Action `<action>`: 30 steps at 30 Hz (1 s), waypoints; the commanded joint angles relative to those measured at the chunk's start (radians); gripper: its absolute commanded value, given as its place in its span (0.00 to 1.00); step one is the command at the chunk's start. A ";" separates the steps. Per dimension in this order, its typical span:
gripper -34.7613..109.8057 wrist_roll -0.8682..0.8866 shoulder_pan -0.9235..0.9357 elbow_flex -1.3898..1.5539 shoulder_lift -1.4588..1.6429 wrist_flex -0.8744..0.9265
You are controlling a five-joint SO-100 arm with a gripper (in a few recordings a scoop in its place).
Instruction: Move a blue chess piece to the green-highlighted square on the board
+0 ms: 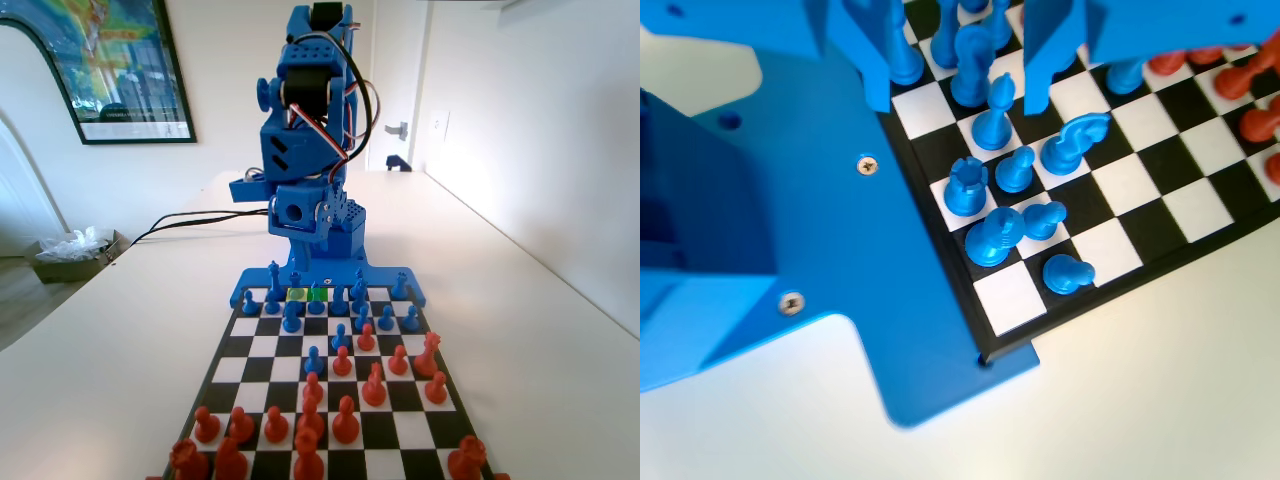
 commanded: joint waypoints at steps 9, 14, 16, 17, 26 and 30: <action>0.35 -0.385 0.061 0.067 -0.058 -0.103; 0.35 -0.405 0.081 0.080 -0.069 -0.118; 0.35 -0.420 0.097 0.080 -0.077 -0.120; 0.35 -0.425 0.103 0.078 -0.083 -0.124; 0.35 -0.442 0.147 0.029 -0.130 -0.118; 0.35 -0.428 0.149 -0.002 -0.152 -0.114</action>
